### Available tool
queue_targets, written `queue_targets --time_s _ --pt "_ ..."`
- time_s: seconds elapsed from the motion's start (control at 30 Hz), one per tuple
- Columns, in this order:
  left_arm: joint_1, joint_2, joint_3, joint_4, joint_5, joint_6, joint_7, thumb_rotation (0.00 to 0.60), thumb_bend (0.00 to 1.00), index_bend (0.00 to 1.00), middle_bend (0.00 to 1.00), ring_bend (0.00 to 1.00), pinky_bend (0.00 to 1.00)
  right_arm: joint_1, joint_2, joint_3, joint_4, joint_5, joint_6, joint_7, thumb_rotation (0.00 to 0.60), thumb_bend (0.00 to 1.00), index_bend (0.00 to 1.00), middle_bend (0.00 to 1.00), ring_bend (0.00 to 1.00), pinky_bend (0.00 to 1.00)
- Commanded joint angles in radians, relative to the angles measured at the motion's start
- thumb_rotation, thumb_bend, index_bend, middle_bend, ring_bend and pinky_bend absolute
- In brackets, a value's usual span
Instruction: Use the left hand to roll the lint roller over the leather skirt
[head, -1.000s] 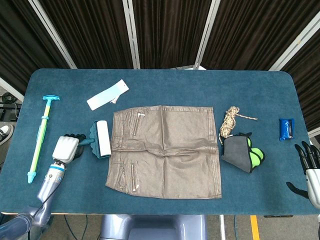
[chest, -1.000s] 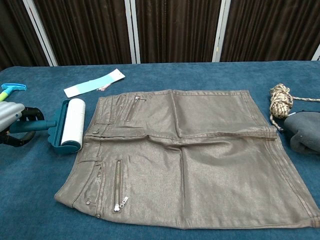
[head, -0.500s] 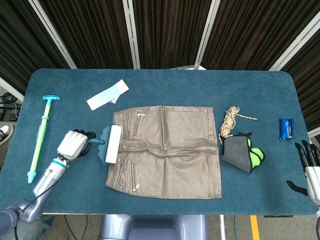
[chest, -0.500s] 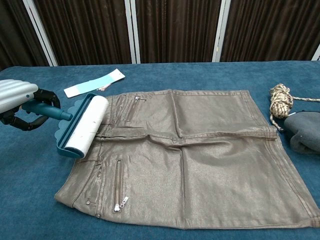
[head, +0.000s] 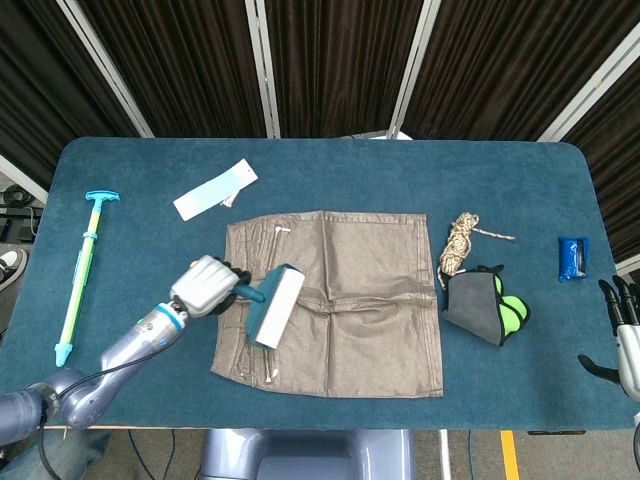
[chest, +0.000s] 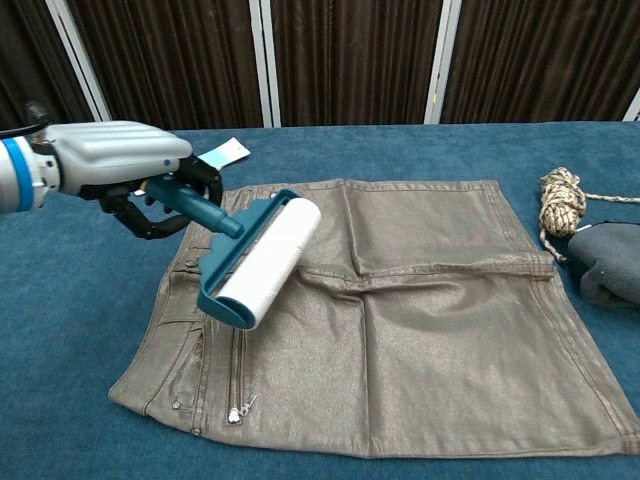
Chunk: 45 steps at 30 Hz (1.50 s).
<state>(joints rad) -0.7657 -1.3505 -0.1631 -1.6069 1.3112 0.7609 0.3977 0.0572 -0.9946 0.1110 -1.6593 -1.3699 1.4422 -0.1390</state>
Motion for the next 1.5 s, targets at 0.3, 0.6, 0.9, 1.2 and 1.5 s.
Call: queue_targets --time_s 0.3,0.6,0.9,1.2,1.5 --pt "-0.143 -0.148 -0.005 0.013 -0.163 -0.084 0.177 0.6 1.0 0.85 0.69 0.49 0.52 0.009 0.002 0.012 0.023 0.044 -0.03 0.019 0.6 0.0 0.0 0.0 0.0 0.0" --pt "-0.207 -0.237 0.043 0.083 -0.214 -0.079 0.29 0.6 1.0 0.87 0.7 0.49 0.53 0.008 -0.001 0.01 0.029 0.057 -0.032 0.013 0.6 0.0 0.0 0.0 0.0 0.0" --pt "-0.219 -0.2 0.091 0.083 -0.292 -0.045 0.372 0.6 1.0 0.87 0.71 0.5 0.53 0.003 0.0 0.007 0.029 0.056 -0.025 0.016 0.6 0.0 0.0 0.0 0.0 0.0" --pt "-0.201 -0.08 0.159 0.055 -0.351 -0.003 0.426 0.6 1.0 0.87 0.71 0.5 0.53 0.002 -0.003 0.0 0.024 0.041 -0.017 0.007 0.6 0.0 0.0 0.0 0.0 0.0" --pt "-0.165 0.01 0.219 0.081 -0.365 0.006 0.394 0.6 1.0 0.87 0.71 0.5 0.53 0.005 -0.008 -0.007 0.014 0.027 -0.014 -0.012 0.6 0.0 0.0 0.0 0.0 0.0"
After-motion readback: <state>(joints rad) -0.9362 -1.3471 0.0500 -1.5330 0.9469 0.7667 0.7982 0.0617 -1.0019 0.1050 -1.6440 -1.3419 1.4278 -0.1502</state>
